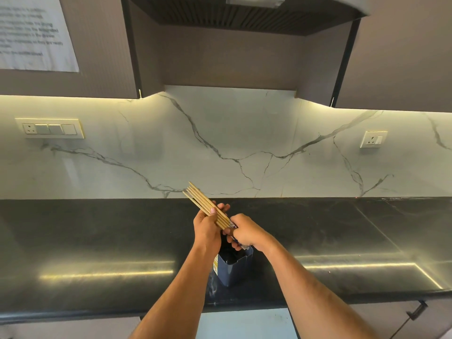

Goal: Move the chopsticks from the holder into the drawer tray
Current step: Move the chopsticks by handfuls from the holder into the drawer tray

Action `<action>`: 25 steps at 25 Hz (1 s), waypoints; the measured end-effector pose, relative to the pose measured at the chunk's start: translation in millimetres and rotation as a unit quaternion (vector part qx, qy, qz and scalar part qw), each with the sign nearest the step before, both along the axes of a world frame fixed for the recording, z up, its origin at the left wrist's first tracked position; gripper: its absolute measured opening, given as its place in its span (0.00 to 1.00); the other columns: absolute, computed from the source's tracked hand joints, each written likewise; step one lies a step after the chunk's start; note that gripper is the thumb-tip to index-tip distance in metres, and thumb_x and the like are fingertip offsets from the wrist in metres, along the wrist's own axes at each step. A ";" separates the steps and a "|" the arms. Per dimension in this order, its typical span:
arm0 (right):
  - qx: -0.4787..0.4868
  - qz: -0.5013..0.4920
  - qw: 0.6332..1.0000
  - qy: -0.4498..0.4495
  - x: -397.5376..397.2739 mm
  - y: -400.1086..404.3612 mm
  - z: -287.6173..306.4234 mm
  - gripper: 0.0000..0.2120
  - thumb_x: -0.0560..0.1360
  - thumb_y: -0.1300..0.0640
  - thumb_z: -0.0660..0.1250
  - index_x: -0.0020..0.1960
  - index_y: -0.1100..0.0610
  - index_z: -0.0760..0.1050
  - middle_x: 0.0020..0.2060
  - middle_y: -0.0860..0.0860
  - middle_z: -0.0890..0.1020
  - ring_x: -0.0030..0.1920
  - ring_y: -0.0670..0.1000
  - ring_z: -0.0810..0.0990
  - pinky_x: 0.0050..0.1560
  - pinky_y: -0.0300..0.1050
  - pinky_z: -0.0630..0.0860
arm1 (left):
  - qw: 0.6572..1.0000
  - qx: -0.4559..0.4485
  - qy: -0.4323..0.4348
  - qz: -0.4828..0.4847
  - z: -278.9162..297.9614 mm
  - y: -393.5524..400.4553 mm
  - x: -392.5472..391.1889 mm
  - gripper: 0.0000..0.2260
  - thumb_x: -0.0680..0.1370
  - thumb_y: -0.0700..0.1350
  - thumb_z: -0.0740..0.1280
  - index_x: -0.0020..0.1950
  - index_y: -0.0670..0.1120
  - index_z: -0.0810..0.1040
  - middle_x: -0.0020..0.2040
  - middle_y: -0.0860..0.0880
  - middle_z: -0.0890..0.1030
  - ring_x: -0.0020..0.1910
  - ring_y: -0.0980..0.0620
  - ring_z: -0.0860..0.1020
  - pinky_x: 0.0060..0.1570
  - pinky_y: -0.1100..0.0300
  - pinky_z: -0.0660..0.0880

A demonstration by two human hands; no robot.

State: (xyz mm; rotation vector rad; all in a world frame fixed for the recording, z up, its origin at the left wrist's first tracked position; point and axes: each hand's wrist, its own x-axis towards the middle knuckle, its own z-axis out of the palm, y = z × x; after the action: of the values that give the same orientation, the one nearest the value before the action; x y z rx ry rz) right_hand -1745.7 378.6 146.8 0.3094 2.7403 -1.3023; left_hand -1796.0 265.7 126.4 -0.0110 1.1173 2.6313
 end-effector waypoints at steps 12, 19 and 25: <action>0.413 0.063 0.904 0.096 25.6 13.2 1.6 0.07 0.79 0.58 0.68 0.56 0.57 0.79 0.44 0.55 0.83 0.39 0.53 0.82 0.39 0.46 0.77 | 0.359 -0.717 0.596 0.048 -18.7 -50.5 3.6 0.19 0.76 0.41 0.72 0.66 0.45 0.75 0.63 0.45 0.80 0.62 0.45 0.79 0.65 0.51 0.75; 0.394 0.080 0.909 0.107 35.3 20.6 -2.6 0.08 0.79 0.49 0.69 0.53 0.53 0.80 0.39 0.48 0.81 0.37 0.49 0.81 0.34 0.40 0.69 | 0.406 -0.773 0.479 -0.094 -10.5 -52.6 9.5 0.07 0.79 0.37 0.67 0.53 0.48 0.76 0.47 0.49 0.81 0.42 0.48 0.80 0.41 0.54 0.78; -0.213 -0.238 0.944 0.089 42.2 42.6 -4.8 0.33 0.80 0.33 0.54 0.56 0.62 0.79 0.51 0.56 0.85 0.50 0.52 0.85 0.57 0.55 0.82 | 0.400 -0.775 0.479 -0.099 -16.6 -45.7 14.4 0.04 0.80 0.39 0.66 0.53 0.47 0.76 0.47 0.48 0.81 0.41 0.49 0.79 0.41 0.55 0.78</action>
State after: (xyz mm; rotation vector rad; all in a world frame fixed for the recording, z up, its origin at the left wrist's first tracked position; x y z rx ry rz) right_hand -1703.5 421.2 142.0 0.8875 2.5014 -2.0843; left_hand -1781.5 220.0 109.8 1.1742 2.9989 0.1685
